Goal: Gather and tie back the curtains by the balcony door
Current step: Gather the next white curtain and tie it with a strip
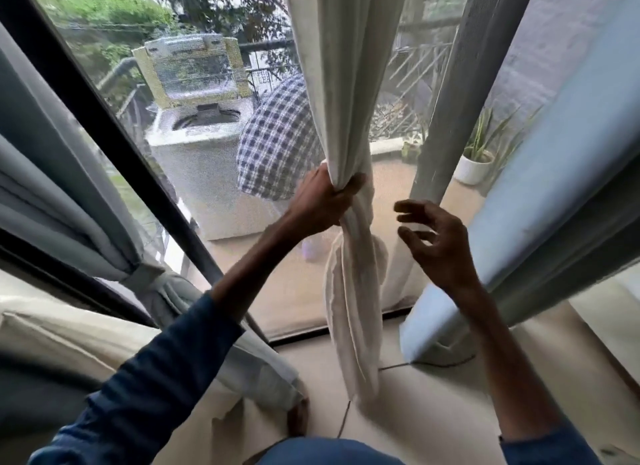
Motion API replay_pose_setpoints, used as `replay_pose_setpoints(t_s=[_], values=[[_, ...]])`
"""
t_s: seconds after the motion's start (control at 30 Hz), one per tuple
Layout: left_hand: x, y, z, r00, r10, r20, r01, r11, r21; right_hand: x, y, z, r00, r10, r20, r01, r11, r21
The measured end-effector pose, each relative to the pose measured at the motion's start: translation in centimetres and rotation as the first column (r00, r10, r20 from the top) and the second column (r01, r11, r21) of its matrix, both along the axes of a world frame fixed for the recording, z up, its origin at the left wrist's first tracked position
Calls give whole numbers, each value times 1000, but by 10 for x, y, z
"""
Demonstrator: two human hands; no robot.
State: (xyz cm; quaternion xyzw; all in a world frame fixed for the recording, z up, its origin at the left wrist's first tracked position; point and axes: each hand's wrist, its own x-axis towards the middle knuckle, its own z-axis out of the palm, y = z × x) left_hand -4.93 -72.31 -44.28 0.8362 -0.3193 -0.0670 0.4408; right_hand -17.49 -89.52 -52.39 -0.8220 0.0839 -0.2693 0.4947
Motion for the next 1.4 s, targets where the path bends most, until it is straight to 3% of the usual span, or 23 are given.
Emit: replay_pose_setpoints(t_s=[0.2, 0.4, 0.57, 0.73, 0.87, 1.0, 1.07, 1.1, 1.13, 1.17, 1.2, 1.27, 1.4], values=[[1, -6, -5, 998, -40, -46, 38, 999, -32, 1, 30, -25, 992, 91, -90, -81, 991, 107], [1, -12, -10, 997, 19, 77, -15, 999, -52, 10, 46, -54, 996, -74, -40, 74, 997, -22], [13, -5, -17, 994, 8, 107, -2, 998, -57, 7, 54, -73, 994, 28, -107, -37, 996, -84], [11, -1, -20, 981, -83, 175, 92, 995, -48, 8, 31, -59, 967, -252, 37, 253, 967, -10], [10, 0, -31, 975, -104, 195, 106, 994, 0, 16, 34, -64, 982, -140, -124, 132, 989, -70], [6, -1, -42, 977, -67, 202, 62, 998, 29, 15, 42, -72, 978, -185, -96, 168, 973, -160], [5, 1, -43, 978, -41, 205, 37, 999, 22, 12, 37, -72, 976, -154, -154, 151, 988, -31], [5, 1, -43, 978, -27, 208, 23, 1000, 22, 10, 34, -70, 975, -87, -202, 122, 978, 170], [6, 2, -43, 977, -14, 211, 11, 1000, 18, 9, 31, -67, 972, -2, -236, 103, 903, 418], [7, 3, -44, 978, 0, 207, -4, 1000, 19, 6, 28, -63, 966, 79, -245, 97, 769, 632], [8, 5, -45, 980, 12, 197, -17, 1000, 20, 3, 25, -59, 961, 129, -245, 108, 638, 763], [11, 6, -46, 983, 25, 183, -30, 999, 25, -2, 18, -54, 957, 163, -239, 131, 495, 859], [12, 6, -47, 966, 66, 249, -82, 995, 52, -14, 21, -62, 944, 243, -222, 114, 392, 913]])
